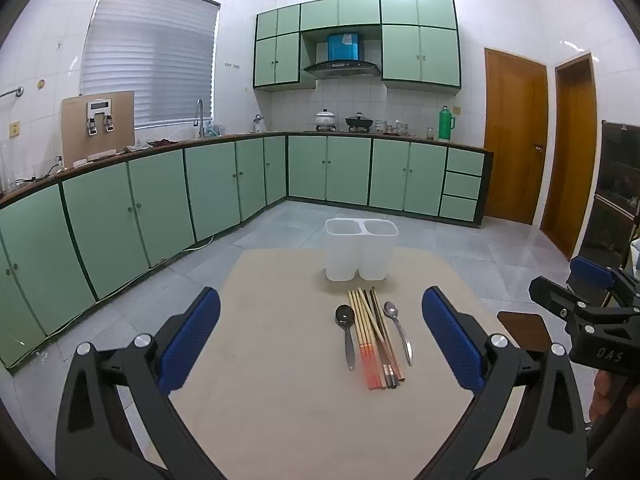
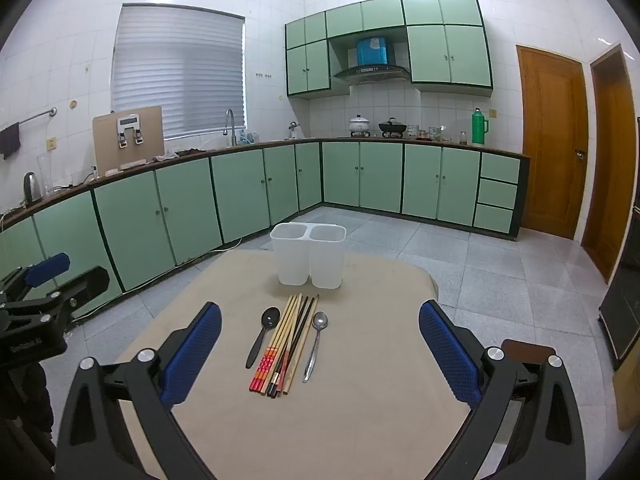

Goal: Organize utensils

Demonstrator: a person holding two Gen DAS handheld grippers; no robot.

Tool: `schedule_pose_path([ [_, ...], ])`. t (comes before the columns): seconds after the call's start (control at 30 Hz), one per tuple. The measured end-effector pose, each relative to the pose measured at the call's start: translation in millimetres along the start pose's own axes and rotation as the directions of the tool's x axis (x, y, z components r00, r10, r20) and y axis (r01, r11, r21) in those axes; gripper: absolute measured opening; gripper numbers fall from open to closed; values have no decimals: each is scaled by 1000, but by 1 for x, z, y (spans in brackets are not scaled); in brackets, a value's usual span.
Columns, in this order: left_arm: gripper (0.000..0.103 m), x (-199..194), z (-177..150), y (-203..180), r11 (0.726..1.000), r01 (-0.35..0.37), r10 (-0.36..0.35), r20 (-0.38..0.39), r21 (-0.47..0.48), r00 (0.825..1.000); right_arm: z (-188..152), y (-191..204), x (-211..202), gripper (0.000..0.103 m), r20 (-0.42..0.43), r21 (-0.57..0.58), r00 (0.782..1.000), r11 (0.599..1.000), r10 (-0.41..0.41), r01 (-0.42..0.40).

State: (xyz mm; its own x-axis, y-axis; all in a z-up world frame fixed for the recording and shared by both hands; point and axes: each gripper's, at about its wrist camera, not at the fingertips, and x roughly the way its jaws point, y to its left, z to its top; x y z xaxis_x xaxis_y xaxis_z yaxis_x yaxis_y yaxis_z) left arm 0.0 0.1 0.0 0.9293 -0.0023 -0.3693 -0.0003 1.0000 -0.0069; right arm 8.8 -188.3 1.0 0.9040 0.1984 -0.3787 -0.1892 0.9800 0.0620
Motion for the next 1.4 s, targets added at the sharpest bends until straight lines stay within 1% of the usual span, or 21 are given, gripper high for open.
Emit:
schedule_pose_path([
  [0.27,98,-2,0,-1,1000,8,-8,6,6,1000,0,0,0,97,0,-1,1000,1000,-1,1],
  [0.3,98,-1,-1,10,1000,-2,2,2,1,1000,0,0,0,97,0,0,1000,1000,-1,1],
  [0.37,98,-1,-1,13,1000,-2,2,3,2,1000,0,0,0,97,-1,1,1000,1000,0,0],
  [0.63,98,-2,-1,6,1000,-7,7,6,4,1000,-1,1,1,97,-1,4,1000,1000,3,-3],
  [1.4,98,-5,1,7,1000,-8,8,8,7,1000,-1,-3,3,97,-1,6,1000,1000,1,-1],
])
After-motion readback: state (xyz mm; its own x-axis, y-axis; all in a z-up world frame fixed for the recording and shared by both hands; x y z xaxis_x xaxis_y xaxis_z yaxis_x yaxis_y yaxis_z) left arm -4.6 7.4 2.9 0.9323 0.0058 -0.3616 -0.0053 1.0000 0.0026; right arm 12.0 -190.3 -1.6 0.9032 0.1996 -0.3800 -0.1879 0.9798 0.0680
